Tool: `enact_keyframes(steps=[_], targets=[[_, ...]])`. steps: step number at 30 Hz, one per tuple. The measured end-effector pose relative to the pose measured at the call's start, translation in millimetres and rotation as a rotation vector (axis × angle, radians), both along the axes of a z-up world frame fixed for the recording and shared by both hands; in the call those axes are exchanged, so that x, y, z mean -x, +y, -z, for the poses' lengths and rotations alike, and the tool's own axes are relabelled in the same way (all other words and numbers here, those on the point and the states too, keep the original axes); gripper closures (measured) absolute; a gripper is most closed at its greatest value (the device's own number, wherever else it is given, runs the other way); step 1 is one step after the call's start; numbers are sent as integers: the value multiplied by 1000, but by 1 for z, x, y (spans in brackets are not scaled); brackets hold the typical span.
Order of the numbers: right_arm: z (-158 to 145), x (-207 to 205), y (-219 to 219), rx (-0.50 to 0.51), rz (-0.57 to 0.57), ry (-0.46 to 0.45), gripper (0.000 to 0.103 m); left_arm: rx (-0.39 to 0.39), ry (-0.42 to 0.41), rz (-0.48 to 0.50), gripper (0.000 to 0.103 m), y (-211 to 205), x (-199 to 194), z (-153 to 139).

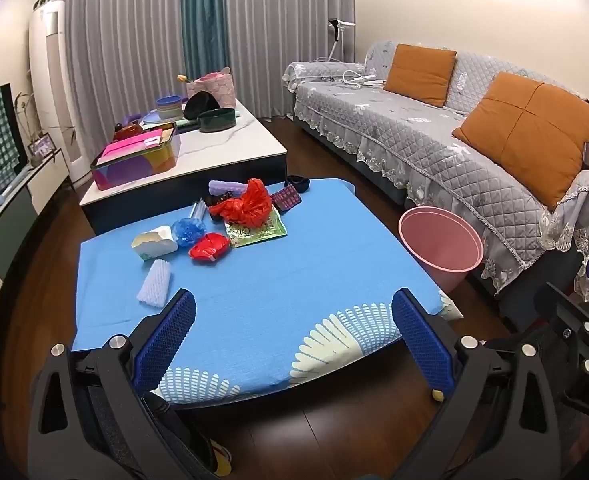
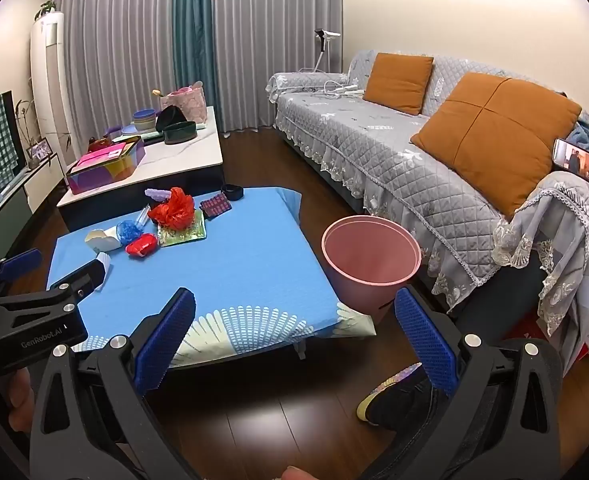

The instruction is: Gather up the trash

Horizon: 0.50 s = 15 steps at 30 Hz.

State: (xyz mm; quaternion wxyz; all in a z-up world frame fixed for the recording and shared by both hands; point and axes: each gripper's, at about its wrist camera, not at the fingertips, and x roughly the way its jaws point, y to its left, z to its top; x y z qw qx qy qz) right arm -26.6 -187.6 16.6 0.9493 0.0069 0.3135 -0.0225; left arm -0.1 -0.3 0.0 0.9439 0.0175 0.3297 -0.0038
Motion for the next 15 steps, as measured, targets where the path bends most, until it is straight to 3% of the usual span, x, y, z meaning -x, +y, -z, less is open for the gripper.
enact_keyframes(steps=[15], targets=[[0,-1,3,6,5,-2,5,1,0,-1,7,1,-1,1]])
